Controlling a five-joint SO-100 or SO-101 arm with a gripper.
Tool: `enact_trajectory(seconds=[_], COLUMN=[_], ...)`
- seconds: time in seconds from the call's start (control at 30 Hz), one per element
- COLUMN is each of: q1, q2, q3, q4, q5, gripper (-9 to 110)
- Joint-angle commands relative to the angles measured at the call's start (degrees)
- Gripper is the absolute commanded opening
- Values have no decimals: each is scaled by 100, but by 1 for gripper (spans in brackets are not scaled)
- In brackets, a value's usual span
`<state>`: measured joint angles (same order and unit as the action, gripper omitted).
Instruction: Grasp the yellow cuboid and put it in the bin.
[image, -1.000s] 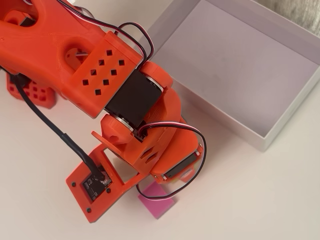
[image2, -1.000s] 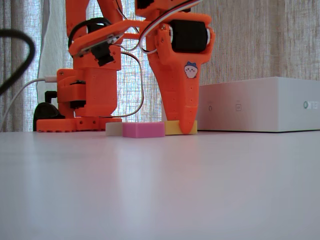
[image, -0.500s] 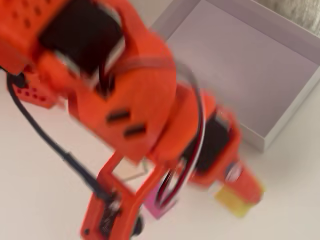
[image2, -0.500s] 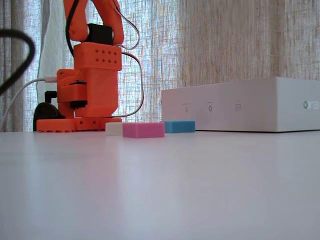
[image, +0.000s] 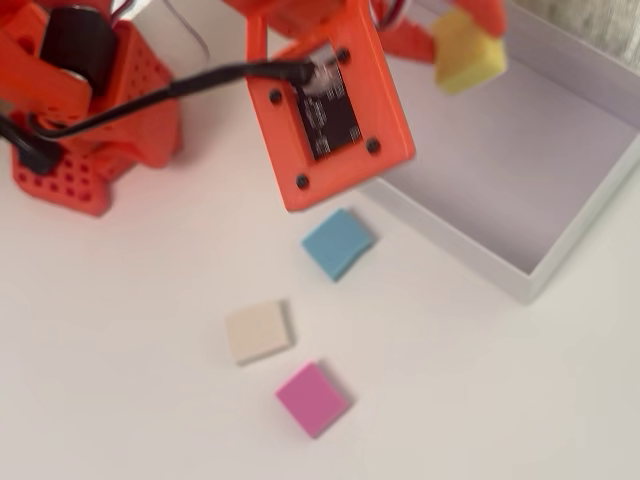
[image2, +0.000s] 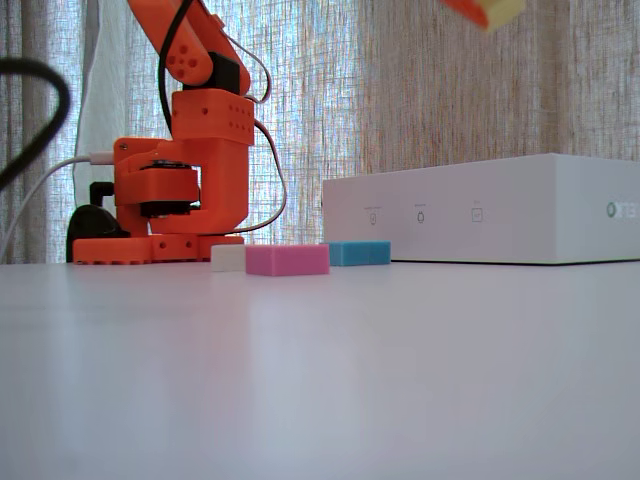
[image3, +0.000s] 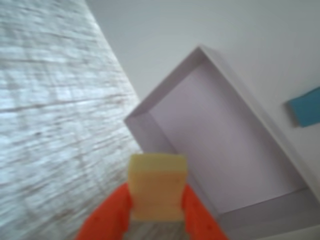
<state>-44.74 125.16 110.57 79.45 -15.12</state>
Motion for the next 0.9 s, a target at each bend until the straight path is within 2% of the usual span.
enact_trajectory(seconds=[0.0, 0.1, 0.27, 0.37, 0.6, 0.8, 0.87], q1=[-114, -105, -185, -193, 299, 2030, 2654], q2=[352, 536, 861, 1090, 1811, 3155, 3700], q3=[817, 1644, 2575, 2900, 2892, 3577, 3946], q4=[-475, -993, -1863, -2461, -4078, -6715, -7058], q5=[-176, -167, -176, -176, -237, -193, -114], gripper=[-7, 3, 43, 57, 54, 44, 43])
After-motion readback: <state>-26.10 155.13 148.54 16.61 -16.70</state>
